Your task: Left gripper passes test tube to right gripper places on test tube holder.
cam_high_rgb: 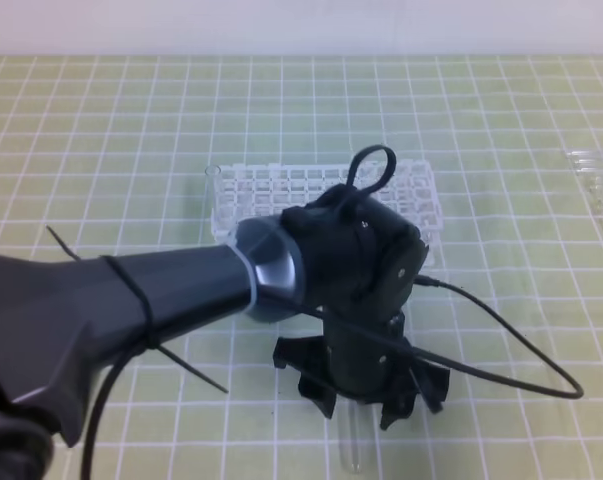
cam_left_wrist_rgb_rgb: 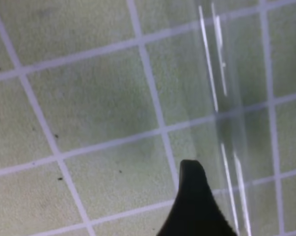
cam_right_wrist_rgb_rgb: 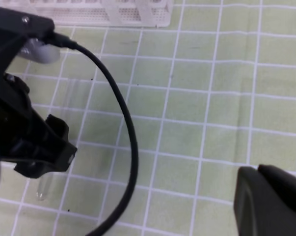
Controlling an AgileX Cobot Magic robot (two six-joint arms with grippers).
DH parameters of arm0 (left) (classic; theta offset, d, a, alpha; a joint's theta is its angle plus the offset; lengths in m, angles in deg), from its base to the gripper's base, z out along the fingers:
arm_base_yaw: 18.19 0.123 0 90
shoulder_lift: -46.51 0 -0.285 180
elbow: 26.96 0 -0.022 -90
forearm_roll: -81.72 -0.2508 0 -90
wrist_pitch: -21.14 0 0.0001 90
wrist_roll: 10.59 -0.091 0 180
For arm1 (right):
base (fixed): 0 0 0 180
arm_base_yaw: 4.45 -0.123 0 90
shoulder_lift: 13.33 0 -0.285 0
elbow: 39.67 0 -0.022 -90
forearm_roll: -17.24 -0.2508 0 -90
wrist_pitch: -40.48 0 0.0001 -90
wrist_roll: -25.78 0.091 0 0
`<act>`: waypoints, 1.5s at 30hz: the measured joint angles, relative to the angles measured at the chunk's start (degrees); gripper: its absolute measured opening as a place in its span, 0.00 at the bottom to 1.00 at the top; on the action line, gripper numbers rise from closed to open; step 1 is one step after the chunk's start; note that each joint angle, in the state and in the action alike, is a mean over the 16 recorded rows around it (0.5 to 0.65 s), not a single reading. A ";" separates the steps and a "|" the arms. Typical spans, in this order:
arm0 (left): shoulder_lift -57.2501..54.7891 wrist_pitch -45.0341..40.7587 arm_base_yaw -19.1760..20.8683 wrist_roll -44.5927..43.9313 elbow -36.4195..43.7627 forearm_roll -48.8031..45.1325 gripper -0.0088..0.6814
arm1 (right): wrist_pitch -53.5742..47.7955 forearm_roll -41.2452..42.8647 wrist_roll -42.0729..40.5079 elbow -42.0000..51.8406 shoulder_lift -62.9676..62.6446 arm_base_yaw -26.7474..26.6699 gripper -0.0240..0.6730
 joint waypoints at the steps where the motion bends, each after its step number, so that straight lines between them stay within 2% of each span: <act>1: -0.21 0.11 0.00 -0.01 -0.02 0.04 0.62 | 0.00 0.01 0.00 0.00 0.00 -0.06 0.01; 22: -2.03 1.17 0.00 -1.30 -0.02 -0.77 0.59 | -0.09 0.03 0.00 0.00 0.00 -0.15 0.01; 45: -2.93 2.93 0.30 -0.57 0.01 -1.71 0.45 | -0.16 -0.01 0.00 0.00 0.00 -0.15 0.01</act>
